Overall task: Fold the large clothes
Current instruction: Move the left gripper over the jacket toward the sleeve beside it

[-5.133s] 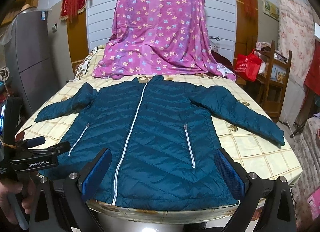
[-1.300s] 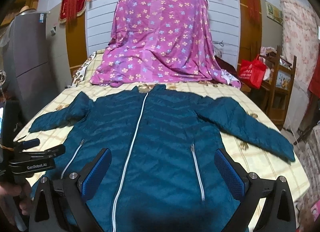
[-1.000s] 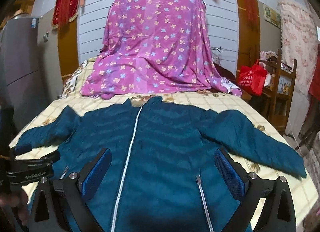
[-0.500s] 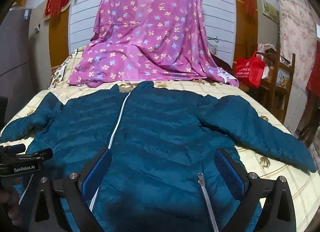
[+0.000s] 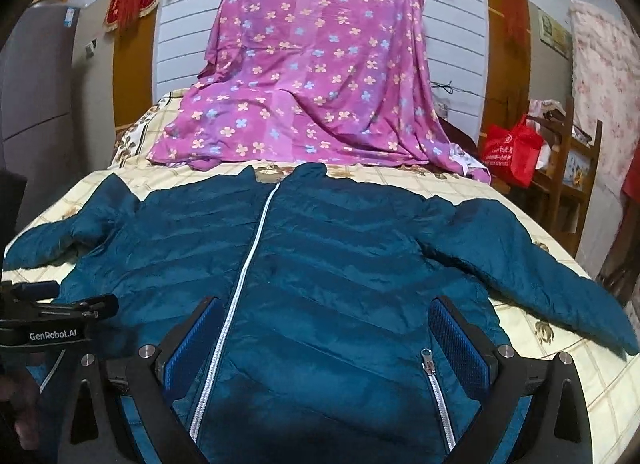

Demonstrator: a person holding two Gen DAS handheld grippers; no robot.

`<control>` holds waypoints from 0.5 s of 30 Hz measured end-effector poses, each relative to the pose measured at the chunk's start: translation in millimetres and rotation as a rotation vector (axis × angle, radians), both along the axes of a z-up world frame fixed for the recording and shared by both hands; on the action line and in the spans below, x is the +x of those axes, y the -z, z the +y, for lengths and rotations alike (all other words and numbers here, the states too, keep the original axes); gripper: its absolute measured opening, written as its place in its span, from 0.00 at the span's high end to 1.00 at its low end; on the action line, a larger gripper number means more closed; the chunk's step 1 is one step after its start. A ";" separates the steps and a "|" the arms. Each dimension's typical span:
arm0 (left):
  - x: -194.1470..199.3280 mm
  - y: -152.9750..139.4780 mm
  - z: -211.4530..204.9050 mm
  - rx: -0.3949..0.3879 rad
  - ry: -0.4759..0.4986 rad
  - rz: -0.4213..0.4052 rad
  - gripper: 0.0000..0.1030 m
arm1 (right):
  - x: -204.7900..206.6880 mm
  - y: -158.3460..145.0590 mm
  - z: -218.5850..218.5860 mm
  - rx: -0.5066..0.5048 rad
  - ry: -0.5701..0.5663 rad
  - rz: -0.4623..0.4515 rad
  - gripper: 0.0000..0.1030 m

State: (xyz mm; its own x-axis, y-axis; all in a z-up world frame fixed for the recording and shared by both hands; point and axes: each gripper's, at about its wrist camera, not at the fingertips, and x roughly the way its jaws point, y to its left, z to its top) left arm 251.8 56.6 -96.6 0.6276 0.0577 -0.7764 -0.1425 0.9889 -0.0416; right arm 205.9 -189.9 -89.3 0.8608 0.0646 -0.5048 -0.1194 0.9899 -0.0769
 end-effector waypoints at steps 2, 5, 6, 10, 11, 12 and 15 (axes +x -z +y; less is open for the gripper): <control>-0.5 0.6 -1.5 0.000 0.012 0.003 0.00 | 1.3 0.0 -1.8 0.010 0.000 0.009 0.01; -1.1 0.0 -3.5 -0.009 0.021 -0.003 0.00 | 1.9 -0.3 -2.5 0.009 -0.002 0.011 0.01; -1.1 -0.3 -3.4 -0.011 0.019 -0.006 0.00 | 1.8 -0.5 -2.7 0.008 -0.004 0.011 0.01; -1.0 0.8 -3.6 -0.019 0.012 -0.010 0.00 | 1.1 0.1 -2.5 -0.002 -0.010 0.010 0.01; -1.2 1.2 -4.0 -0.021 0.012 -0.009 0.00 | 1.0 0.1 -2.3 -0.003 -0.009 0.010 0.01; -1.5 1.0 -5.2 -0.016 0.009 -0.010 0.00 | 0.9 0.1 -3.2 -0.003 -0.009 0.011 0.01; -2.2 -0.1 -5.9 -0.005 0.002 -0.020 0.00 | 0.8 -0.4 -3.5 0.004 -0.006 0.009 0.01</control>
State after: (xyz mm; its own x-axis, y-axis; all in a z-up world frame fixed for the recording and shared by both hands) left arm 249.6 50.7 -96.5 0.6433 0.0525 -0.7638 -0.1394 0.9890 -0.0495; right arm 206.8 -193.4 -88.9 0.8558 0.0715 -0.5124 -0.1256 0.9895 -0.0717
